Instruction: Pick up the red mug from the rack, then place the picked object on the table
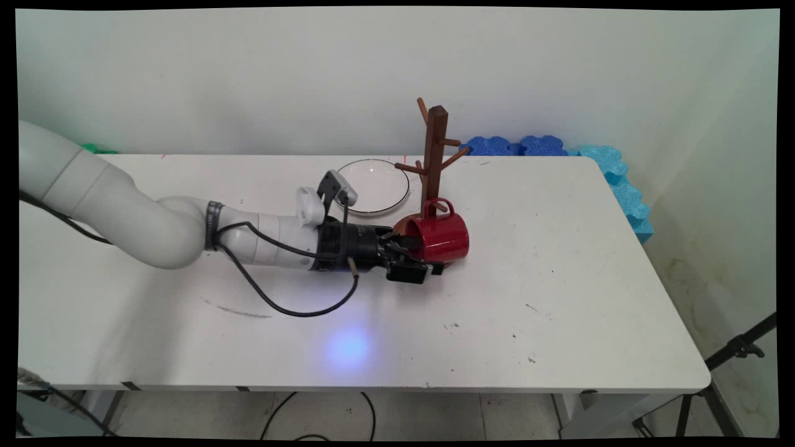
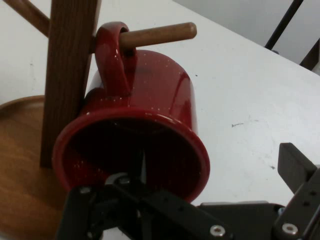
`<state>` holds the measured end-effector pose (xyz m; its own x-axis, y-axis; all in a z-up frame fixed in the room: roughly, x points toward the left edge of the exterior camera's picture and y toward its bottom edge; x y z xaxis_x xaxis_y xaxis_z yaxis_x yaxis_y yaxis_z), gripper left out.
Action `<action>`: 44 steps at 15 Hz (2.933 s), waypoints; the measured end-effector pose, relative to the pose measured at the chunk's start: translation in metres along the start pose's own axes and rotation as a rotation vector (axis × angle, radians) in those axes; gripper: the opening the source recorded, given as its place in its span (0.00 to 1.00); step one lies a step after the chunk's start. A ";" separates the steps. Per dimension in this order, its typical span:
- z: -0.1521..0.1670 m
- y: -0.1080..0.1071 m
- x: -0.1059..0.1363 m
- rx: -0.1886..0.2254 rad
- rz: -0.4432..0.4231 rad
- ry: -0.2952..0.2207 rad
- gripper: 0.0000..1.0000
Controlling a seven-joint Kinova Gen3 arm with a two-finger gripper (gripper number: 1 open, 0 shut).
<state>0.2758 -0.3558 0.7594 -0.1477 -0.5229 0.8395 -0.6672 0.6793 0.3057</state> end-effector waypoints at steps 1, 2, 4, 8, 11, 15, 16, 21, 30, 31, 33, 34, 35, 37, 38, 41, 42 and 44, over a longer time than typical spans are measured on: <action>0.003 0.000 0.000 0.001 0.000 0.002 1.00; 0.005 0.001 -0.001 0.001 0.000 0.004 1.00; 0.009 0.001 -0.002 0.003 0.001 0.006 1.00; 0.016 0.000 -0.003 0.010 0.005 0.009 1.00; 0.019 0.000 -0.003 0.010 0.008 0.010 0.00; 0.021 0.000 -0.002 0.008 0.012 0.009 0.00; 0.021 0.000 -0.002 0.010 0.011 0.010 0.00; 0.018 -0.003 0.003 0.014 0.008 0.018 0.00; 0.002 0.011 0.019 -0.033 0.000 0.038 0.00; -0.001 0.013 0.021 -0.041 -0.001 0.040 0.00; -0.006 0.018 0.024 -0.054 -0.002 0.045 0.00; -0.008 0.021 0.026 -0.061 -0.003 0.048 0.00; -0.010 0.023 0.027 -0.068 -0.004 0.050 0.00; -0.014 0.027 0.029 -0.078 -0.004 0.053 0.00; -0.017 0.030 0.031 -0.086 -0.005 0.056 0.00; -0.022 0.036 0.035 -0.103 -0.005 0.061 0.00; -0.024 0.038 0.036 -0.110 -0.005 0.063 0.00; -0.029 0.042 0.039 -0.125 -0.003 0.067 0.00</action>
<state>0.2631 -0.3324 0.8180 -0.0942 -0.4927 0.8651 -0.5709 0.7386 0.3585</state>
